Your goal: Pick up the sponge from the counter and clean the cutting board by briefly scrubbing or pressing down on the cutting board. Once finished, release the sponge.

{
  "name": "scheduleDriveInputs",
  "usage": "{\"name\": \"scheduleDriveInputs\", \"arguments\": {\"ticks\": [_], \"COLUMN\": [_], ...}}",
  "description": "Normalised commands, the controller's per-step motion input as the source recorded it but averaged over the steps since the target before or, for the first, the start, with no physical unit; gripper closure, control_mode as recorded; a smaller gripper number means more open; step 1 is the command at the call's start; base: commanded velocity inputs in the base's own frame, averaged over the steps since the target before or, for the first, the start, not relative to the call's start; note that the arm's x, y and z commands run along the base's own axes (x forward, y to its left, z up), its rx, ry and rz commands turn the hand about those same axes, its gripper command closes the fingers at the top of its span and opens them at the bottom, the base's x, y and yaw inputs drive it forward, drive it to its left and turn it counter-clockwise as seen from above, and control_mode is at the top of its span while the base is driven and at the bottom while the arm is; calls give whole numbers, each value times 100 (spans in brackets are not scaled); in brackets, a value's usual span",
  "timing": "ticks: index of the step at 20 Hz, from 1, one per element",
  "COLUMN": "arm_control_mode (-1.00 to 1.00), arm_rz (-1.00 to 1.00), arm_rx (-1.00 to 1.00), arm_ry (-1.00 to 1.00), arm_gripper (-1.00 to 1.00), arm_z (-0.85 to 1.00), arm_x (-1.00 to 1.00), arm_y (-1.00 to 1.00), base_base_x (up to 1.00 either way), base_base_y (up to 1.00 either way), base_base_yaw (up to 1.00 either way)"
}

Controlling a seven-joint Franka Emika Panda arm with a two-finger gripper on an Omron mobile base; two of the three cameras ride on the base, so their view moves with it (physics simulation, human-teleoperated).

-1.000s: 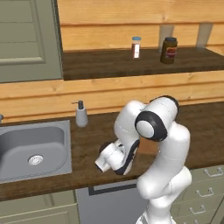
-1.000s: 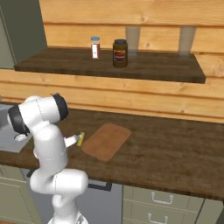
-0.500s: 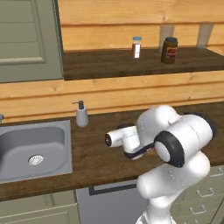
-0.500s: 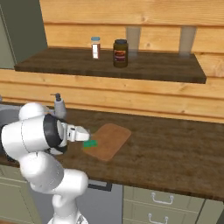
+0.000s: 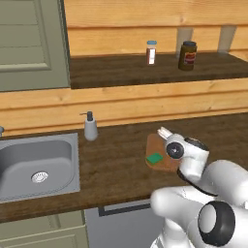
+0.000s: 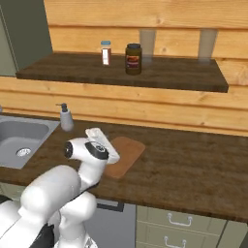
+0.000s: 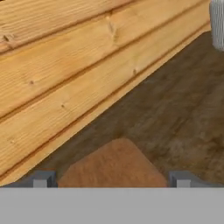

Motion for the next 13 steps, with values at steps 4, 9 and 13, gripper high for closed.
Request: {"name": "scheduleDriveInputs", "arguments": {"ticks": [4, 9, 13], "arm_control_mode": [-100, -100, -100], "arm_rz": [3, 0, 0], "arm_rx": [51, 39, 13], "arm_ry": [6, 31, 52], "arm_gripper": [-100, -100, -100], "arm_z": [100, 79, 7], "arm_x": [-92, -99, -100], "arm_y": [-26, -18, 10], "base_base_x": [0, 0, 0], "base_base_y": [0, 0, 0], "base_base_yaw": [0, 0, 0]}}
